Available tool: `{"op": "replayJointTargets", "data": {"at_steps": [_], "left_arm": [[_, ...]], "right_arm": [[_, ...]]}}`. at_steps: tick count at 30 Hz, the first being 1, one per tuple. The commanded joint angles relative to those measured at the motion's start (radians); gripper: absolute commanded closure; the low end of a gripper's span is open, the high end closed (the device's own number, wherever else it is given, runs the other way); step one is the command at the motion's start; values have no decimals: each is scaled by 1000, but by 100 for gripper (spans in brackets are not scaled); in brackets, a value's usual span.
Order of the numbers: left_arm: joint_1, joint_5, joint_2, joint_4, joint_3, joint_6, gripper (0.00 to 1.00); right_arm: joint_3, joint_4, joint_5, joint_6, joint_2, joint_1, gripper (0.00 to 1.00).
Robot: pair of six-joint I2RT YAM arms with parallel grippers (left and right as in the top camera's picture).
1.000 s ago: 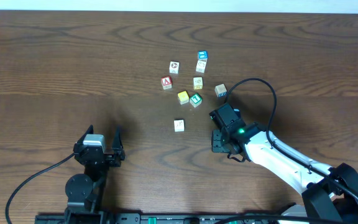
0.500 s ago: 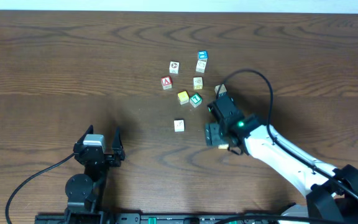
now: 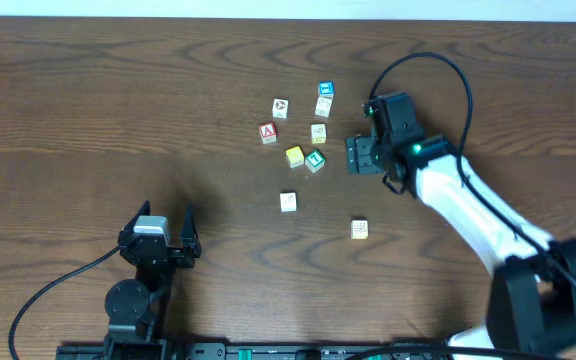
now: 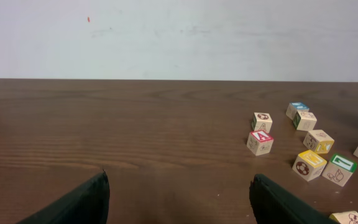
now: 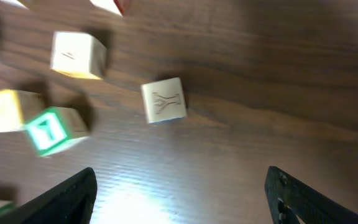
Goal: Lift 5 blocks
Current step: 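Grasp the block with red 'U' top and 'Y' side using the right gripper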
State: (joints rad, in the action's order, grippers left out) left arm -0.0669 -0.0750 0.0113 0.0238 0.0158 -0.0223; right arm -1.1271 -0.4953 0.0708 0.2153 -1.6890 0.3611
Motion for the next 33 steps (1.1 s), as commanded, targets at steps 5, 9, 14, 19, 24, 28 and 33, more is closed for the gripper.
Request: {"op": "replayJointTargets", "data": {"at_steps": [5,9,14,19,24,28,33], "left_arm": [[5,-18,-1,40,-12,5,27],[5,-18,-1,40,-12,5,27],[5,-17,-1,40,-12,5,27],[5,-18,-1,40,-12,5,27],[5,-18,-1,40,-12,5,27],[5,-18,-1,40,-12,5,27],[5,-18,-1,40,-12,5,27]], "right_arm": [[-134,-7,-53,-156,-187,0,19],[-180,-7,-53,-161,-251,1,32],[-187,20,-53,-161,-294,0,36],[-187,32,-46,-165,-310,1,47],[-188,39,-42,-165,-310,0,55],[-189,39,-36,-165,-310,0,59],[-189,39,-22,-165,-310,0,65]]}}
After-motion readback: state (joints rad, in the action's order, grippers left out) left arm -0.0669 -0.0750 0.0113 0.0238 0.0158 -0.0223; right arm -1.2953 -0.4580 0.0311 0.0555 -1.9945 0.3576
